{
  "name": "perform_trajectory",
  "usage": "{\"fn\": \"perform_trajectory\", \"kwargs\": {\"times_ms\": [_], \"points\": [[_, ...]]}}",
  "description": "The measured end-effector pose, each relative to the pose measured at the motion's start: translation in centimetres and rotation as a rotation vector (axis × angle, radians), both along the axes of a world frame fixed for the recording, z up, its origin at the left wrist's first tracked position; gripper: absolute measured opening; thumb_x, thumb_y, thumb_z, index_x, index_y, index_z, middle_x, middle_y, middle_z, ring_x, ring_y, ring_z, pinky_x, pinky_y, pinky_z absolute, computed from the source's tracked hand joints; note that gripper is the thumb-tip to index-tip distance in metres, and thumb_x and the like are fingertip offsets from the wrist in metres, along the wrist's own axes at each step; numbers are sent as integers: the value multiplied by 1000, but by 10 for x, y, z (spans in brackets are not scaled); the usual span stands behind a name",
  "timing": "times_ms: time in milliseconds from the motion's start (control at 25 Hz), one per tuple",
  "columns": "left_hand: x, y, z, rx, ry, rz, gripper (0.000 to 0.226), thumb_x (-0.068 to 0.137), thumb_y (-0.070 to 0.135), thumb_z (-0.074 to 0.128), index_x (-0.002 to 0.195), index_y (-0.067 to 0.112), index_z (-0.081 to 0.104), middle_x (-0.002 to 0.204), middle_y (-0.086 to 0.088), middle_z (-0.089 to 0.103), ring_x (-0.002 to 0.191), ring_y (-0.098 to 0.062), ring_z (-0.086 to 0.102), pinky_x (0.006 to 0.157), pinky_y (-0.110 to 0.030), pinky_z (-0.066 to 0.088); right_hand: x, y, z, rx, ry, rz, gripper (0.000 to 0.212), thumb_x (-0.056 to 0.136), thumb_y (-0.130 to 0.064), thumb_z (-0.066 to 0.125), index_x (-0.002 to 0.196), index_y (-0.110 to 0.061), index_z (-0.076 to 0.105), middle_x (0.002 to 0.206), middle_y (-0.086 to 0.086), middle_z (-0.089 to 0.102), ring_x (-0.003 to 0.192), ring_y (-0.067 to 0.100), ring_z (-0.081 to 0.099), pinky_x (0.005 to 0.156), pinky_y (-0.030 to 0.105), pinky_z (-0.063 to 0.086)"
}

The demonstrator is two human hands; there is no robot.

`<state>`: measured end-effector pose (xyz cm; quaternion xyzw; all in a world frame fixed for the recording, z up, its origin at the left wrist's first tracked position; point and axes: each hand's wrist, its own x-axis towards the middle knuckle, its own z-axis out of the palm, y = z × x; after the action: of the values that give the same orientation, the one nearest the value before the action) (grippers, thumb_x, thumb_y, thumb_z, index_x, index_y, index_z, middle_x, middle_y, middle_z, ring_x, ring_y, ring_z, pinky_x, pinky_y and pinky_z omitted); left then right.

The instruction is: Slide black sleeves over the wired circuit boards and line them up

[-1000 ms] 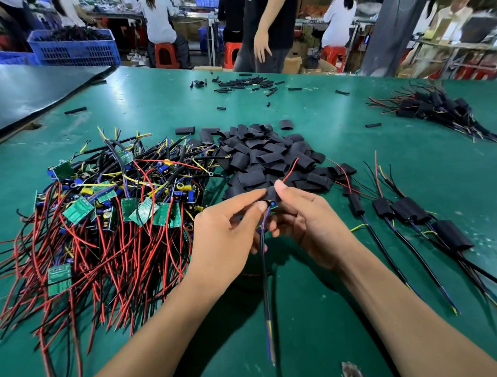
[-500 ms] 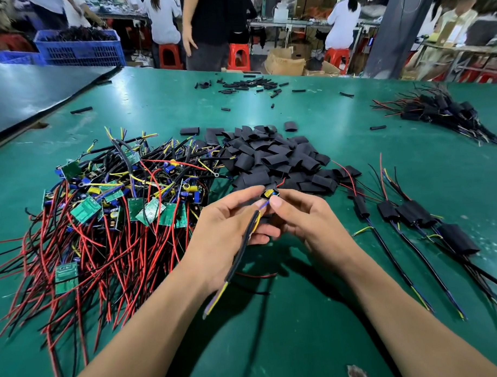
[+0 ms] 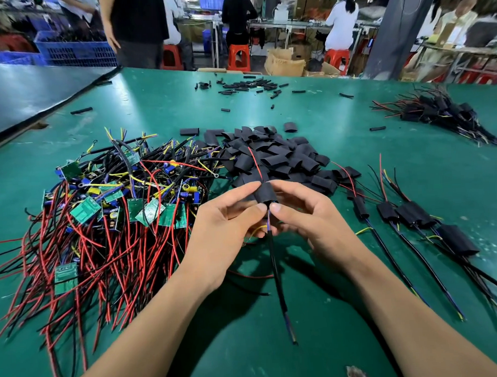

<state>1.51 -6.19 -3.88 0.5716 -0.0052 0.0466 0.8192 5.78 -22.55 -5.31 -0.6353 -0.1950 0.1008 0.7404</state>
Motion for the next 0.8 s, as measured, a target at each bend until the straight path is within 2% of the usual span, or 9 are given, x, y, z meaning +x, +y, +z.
{"fn": "perform_trajectory", "kwargs": {"times_ms": [120, 320, 520, 680, 800], "points": [[0, 2, 0, 40, 19, -11, 37, 90, -3, 63, 126, 8, 62, 76, -11, 70, 59, -24, 58, 58, -25, 51, 0, -2, 3, -73, -50, 11, 40, 88, -21, 71, 127, -22, 64, 113, 6, 73, 86, 19, 70, 76, 30, 55], [0, 1, 0, 24, 31, -82, 33, 94, 0, 58, 127, 4, 58, 72, -6, 69, 56, -17, 60, 59, -24, 50, -2, -1, 4, -86, -68, -29, 40, 86, -18, 72, 124, -12, 60, 115, 10, 73, 80, 20, 68, 78, 35, 55], [1, -2, -4, 113, -6, 27, 29, 95, -1, 58, 123, 8, 60, 70, -8, 70, 53, -20, 62, 57, -24, 51, -3, 3, 0, -121, -84, -70, 40, 86, -21, 73, 121, -13, 57, 113, 12, 73, 78, 25, 66, 80, 40, 53], [0, -2, -2, 58, 125, -18, 20, 96, 9, 62, 115, 11, 61, 71, -11, 72, 49, -21, 63, 49, -26, 50, -5, 4, -1, -172, -124, -153, 36, 85, -26, 73, 118, -24, 58, 111, 1, 74, 90, 17, 72, 81, 26, 54], [-1, -1, 2, 53, 255, -74, 6, 94, 11, 64, 99, 9, 66, 78, -8, 73, 40, -17, 52, 40, -21, 39, -5, 6, -5, -191, -110, -186, 38, 83, -25, 73, 118, -26, 59, 113, 5, 73, 88, 17, 73, 79, 25, 54]]}}
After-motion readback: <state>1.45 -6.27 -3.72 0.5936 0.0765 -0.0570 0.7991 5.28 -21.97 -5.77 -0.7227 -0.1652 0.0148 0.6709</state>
